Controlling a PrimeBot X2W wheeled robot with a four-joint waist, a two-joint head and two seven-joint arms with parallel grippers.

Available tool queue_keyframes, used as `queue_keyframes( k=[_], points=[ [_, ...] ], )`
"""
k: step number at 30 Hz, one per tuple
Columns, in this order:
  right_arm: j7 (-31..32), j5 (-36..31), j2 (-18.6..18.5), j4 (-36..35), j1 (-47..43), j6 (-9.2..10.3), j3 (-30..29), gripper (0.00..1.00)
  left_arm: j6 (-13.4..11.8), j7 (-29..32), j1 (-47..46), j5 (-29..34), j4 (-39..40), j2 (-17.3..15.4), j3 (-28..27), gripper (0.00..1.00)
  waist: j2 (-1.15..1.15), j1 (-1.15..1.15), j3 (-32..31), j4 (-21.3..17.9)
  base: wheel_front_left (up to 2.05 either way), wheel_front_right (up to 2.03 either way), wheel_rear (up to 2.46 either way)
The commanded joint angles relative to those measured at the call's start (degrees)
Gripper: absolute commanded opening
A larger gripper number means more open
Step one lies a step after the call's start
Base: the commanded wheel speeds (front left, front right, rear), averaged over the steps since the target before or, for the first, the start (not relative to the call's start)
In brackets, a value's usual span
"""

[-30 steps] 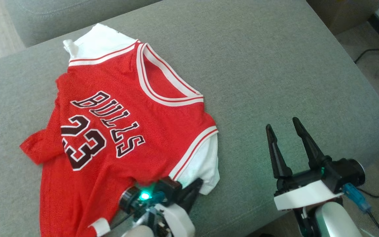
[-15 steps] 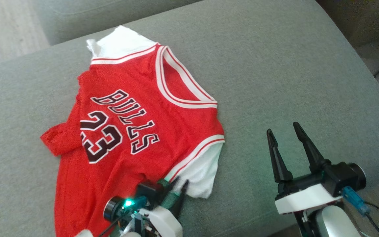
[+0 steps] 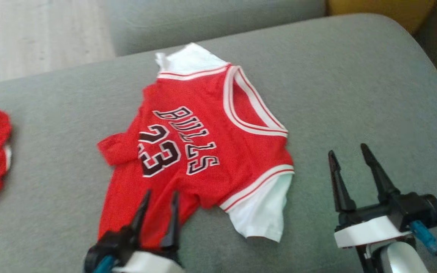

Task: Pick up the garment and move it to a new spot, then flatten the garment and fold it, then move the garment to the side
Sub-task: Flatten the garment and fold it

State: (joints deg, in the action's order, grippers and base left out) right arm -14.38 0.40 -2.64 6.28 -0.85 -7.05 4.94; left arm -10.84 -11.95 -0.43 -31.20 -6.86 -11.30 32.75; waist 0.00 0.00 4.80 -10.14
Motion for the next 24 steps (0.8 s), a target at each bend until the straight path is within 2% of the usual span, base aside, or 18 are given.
queue_keyframes(
  k=[1,5,9,15,20,21,24],
  points=[
    [-0.6,-0.5,-0.2,-2.0,0.2,-0.44,0.8,1.0,-0.8,-1.1,-0.1,0.5,1.9,-1.1,-2.7,1.0,0.0,0.0,-2.2,2.8,0.0,0.0,0.0],
    [-0.6,-0.9,-0.2,-1.9,-1.0,-0.44,-1.1,1.0,-3.4,-2.8,3.7,2.1,3.1,-2.3,-7.8,1.0,0.0,0.0,-3.7,5.9,0.0,0.0,0.0],
    [-0.6,-0.8,-0.2,-1.5,-2.1,-0.44,-2.7,1.0,-3.6,-3.0,6.9,5.4,5.8,-1.9,-13.9,1.0,0.0,0.0,-4.5,8.6,0.0,0.0,0.0],
    [-0.6,-1.1,-0.2,0.4,-3.2,-0.44,-2.8,1.0,0.2,-3.0,11.2,11.0,6.9,1.1,-21.2,1.0,0.0,0.0,-5.8,10.9,0.0,0.0,0.0],
    [-0.6,-1.3,-0.2,1.8,-3.7,-0.44,-2.3,1.0,5.1,-3.0,13.6,14.3,5.7,3.9,-25.3,1.0,0.0,0.0,-6.6,10.9,0.0,0.0,0.0],
    [-0.6,-1.3,-0.2,1.8,-3.7,-0.44,-2.3,1.0,5.1,-3.0,13.6,14.3,5.7,3.9,-25.3,1.0,0.0,0.0,-6.6,10.9,0.0,0.0,0.0],
    [-0.6,-1.4,-0.2,3.2,-4.0,-0.44,-1.6,1.0,7.6,-3.0,14.6,16.3,5.3,5.3,-27.7,1.0,0.0,0.0,-7.1,10.5,0.0,0.0,0.0]
  ],
)
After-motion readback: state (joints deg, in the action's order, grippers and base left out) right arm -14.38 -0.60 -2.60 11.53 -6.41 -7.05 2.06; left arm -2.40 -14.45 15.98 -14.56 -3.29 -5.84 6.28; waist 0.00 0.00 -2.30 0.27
